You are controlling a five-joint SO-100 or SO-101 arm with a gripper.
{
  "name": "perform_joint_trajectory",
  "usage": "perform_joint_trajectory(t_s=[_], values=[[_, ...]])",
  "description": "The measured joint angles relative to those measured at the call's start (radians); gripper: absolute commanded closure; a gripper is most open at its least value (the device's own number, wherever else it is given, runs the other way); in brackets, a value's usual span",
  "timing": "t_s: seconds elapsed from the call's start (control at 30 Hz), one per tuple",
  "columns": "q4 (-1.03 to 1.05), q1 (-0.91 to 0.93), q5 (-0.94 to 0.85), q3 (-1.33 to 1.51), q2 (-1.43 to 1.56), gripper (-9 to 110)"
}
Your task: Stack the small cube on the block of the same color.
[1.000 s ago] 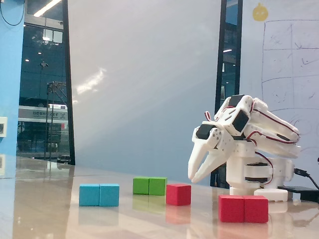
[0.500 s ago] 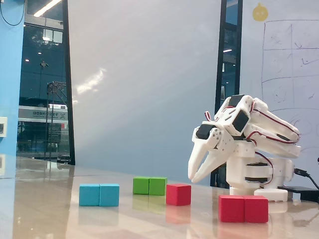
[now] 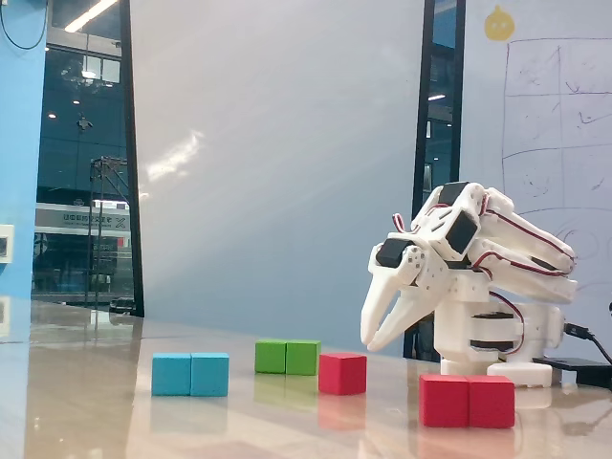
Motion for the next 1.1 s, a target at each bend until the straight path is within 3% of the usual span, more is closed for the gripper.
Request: perform_joint_trajectory(t_s=[0.3, 0.83, 1.1], values=[[-0.035, 0.0, -0.006, -0.12, -0.204, 101], [-0.035, 0.0, -0.006, -0.96, -0.983, 101], [0.077, 0.0, -0.006, -1.095, -1.212, 101]])
